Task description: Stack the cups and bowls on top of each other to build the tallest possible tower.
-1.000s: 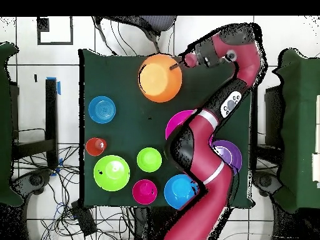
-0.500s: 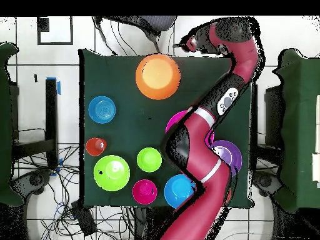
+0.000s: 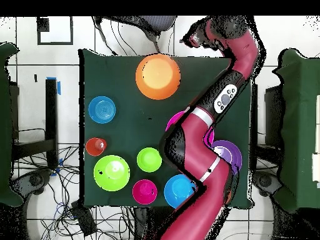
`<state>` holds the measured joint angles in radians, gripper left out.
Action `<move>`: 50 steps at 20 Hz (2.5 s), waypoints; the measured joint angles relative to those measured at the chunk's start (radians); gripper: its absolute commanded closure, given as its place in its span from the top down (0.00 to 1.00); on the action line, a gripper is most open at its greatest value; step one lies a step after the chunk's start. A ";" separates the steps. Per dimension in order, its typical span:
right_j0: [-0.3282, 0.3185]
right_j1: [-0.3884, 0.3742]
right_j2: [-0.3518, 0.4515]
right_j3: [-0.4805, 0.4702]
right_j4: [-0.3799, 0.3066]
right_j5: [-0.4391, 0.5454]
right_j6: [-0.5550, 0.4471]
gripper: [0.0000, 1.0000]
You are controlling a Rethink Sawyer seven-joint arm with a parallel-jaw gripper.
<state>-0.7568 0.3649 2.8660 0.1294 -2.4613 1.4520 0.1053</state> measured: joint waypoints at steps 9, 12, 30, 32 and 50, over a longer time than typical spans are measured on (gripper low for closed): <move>0.000 -0.025 -0.157 0.072 0.148 0.057 0.000 1.00; -0.006 -0.031 -0.254 0.145 0.270 0.145 0.001 1.00; -0.155 -0.111 -0.701 0.639 0.784 0.271 0.464 1.00; -0.175 -0.142 -0.740 0.699 0.834 0.270 0.557 1.00; -0.282 -0.364 -0.981 1.072 1.015 0.244 1.029 1.00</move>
<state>-1.0385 0.0008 1.8847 1.2012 -1.4461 1.6958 1.1344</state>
